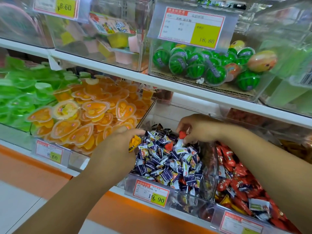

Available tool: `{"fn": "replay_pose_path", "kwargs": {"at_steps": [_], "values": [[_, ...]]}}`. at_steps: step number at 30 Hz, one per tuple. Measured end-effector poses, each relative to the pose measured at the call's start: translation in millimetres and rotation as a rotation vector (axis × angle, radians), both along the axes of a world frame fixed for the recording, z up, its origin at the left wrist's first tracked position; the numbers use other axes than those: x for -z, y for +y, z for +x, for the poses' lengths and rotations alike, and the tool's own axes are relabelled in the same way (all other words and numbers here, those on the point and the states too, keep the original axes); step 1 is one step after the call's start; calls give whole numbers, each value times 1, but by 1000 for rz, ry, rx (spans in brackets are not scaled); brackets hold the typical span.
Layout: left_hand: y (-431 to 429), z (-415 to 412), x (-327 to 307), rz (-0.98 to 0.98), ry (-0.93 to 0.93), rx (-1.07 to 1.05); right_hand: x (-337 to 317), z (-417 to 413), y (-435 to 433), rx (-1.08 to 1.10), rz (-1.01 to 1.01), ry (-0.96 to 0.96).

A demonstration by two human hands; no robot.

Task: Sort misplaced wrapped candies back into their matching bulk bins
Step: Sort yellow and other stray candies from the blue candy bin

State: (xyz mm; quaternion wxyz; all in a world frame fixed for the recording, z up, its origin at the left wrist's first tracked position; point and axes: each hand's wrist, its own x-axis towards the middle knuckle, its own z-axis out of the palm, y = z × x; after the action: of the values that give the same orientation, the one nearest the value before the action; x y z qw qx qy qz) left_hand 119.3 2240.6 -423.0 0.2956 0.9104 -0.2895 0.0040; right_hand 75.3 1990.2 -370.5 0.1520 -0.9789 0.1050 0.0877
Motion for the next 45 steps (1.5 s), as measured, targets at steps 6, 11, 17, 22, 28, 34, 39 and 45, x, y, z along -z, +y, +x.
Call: {"fn": "replay_pose_path", "kwargs": {"at_steps": [6, 11, 17, 22, 28, 34, 39, 45], "values": [[0, 0, 0, 1, -8, 5, 21, 4, 34, -216, -31, 93], [1, -1, -2, -4, -6, 19, 25, 2, 36, -176, -1, 106], [0, -4, -4, -14, -44, 28, 11, -26, 19, -74, 126, 16], [1, -6, -5, -11, -47, 13, 19, -22, 29, -153, 0, 169], [0, -6, -6, -4, -42, 21, 32, -15, 31, -155, -97, 112], [0, -7, -7, -2, -28, 25, 14, -36, 28, -31, 191, -112], [0, -9, -7, -15, -54, 22, -13, -71, 12, 111, 216, -415], [3, -9, -6, -34, -48, 14, -29, -95, -36, 315, 40, -356]]}}
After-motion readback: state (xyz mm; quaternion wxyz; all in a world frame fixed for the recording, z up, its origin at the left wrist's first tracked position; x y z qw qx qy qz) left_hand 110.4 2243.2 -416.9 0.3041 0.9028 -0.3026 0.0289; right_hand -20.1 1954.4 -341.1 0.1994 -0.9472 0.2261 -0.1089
